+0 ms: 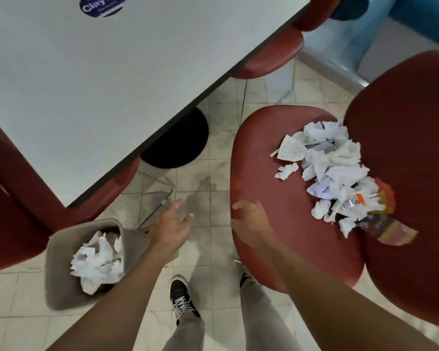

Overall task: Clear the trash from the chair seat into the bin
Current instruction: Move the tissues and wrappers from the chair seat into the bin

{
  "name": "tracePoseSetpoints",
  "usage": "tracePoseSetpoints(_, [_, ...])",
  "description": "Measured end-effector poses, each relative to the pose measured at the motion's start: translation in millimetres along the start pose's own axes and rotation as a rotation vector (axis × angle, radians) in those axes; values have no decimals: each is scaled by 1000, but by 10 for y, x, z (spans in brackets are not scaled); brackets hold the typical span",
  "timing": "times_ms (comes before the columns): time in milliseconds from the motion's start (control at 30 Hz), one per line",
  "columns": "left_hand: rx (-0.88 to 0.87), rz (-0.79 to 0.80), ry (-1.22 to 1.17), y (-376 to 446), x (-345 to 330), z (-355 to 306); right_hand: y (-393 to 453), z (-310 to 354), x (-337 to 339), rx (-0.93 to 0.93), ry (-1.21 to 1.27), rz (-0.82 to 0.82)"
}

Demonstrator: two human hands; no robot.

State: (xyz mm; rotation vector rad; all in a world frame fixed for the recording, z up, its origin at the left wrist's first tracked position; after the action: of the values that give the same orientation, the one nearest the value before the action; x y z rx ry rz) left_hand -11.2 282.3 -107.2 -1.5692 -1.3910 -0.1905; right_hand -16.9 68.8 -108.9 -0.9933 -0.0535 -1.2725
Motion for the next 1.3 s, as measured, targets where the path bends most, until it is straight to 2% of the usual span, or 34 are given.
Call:
tracePoseSetpoints(233, [-194, 119, 126, 340, -863, -1192, 359, -809, 1104, -91, 71, -158])
tracePoseSetpoints(467, [-336, 209, 201, 649, -1656, -2040, 875, -1353, 1740, -77, 159, -249])
tracePoseSetpoints(567, [-412, 231, 262, 821, -1989, -2311, 1054, -1455, 2038, -59, 160, -340])
tracePoseSetpoints(633, [-455, 241, 296, 938, -2198, -2463, 1231, -1568, 2132, -26, 114, -330])
tracePoseSetpoints(800, [-503, 240, 442, 1195, -2660, -2675, 1647, -1776, 2215, -15, -45, -280])
tracePoseSetpoints(967, [-463, 261, 703, 1384, -2959, -2679, 1916, -2049, 2162, -82, -42, -301])
tracePoseSetpoints(1167, [-486, 257, 636, 1431, -2983, -2654, 1864, -2116, 2199, -97, 51, -452])
tracePoseSetpoints(1300, [-340, 226, 559, 1348, -2787, -2532, 1639, -2062, 2186, -124, 125, -445])
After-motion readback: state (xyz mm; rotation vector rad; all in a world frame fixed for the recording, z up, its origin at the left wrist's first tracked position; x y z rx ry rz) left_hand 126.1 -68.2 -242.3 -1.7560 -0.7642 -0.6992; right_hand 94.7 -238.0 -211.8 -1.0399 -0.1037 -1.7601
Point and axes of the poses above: each hand's wrist, its own y-axis towards the middle knuckle, its own x-axis out of the back of the hand, z = x × y, the point moved 8 cm from there along y, towards the middle knuckle, and after that the axes turned 7 degrees about y, right-handed, at the moved point
